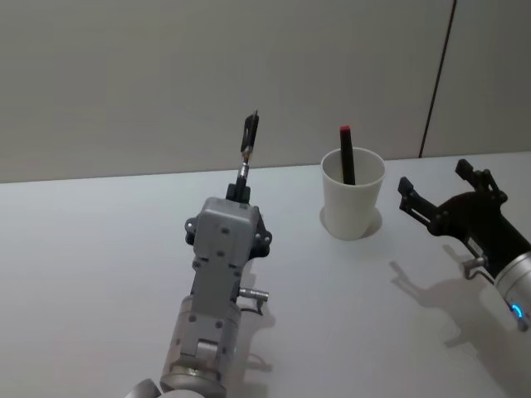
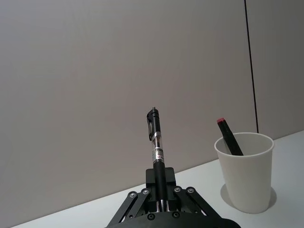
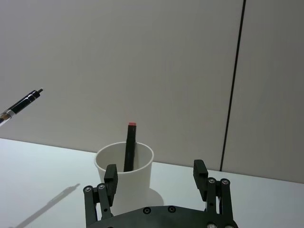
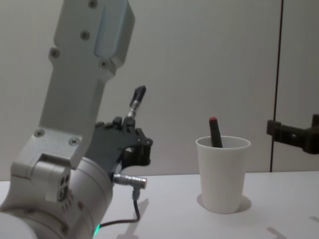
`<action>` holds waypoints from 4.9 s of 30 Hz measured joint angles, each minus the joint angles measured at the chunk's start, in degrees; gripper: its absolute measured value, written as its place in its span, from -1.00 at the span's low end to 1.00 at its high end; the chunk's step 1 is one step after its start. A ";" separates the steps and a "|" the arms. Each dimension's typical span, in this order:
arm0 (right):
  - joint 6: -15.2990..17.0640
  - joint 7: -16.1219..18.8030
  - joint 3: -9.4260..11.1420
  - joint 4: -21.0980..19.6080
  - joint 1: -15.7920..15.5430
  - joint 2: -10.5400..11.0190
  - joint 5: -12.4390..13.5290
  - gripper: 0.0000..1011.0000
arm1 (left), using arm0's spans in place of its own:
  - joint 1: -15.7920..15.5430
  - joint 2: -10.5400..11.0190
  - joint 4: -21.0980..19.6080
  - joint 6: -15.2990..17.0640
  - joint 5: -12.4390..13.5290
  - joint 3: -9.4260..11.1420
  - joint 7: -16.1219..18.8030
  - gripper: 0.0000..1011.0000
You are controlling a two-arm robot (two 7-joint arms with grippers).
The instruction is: Place the pen into the pen holder.
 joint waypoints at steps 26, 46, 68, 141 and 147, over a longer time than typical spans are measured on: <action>6.34 14.18 -0.11 0.50 6.11 -3.57 17.38 0.98 | 0.91 0.18 -1.58 -2.74 0.43 -0.39 0.04 -0.77; 12.29 20.77 -1.08 1.80 10.98 -6.81 29.91 0.98 | 0.03 1.69 -1.71 -7.56 -5.43 -2.29 -15.16 -0.77; 12.37 17.45 0.93 0.88 7.11 -0.18 27.17 0.98 | -1.05 1.95 -1.30 -9.83 -8.82 -3.09 -24.80 -0.77; 11.42 16.62 -0.40 1.84 7.06 -3.43 48.36 0.98 | -1.23 1.98 -1.23 -10.21 -9.43 -3.22 -26.60 -0.77; 12.68 14.95 -0.58 2.62 7.45 -4.25 53.25 0.98 | -1.22 1.98 -1.23 -10.21 -9.43 -3.22 -26.59 -0.77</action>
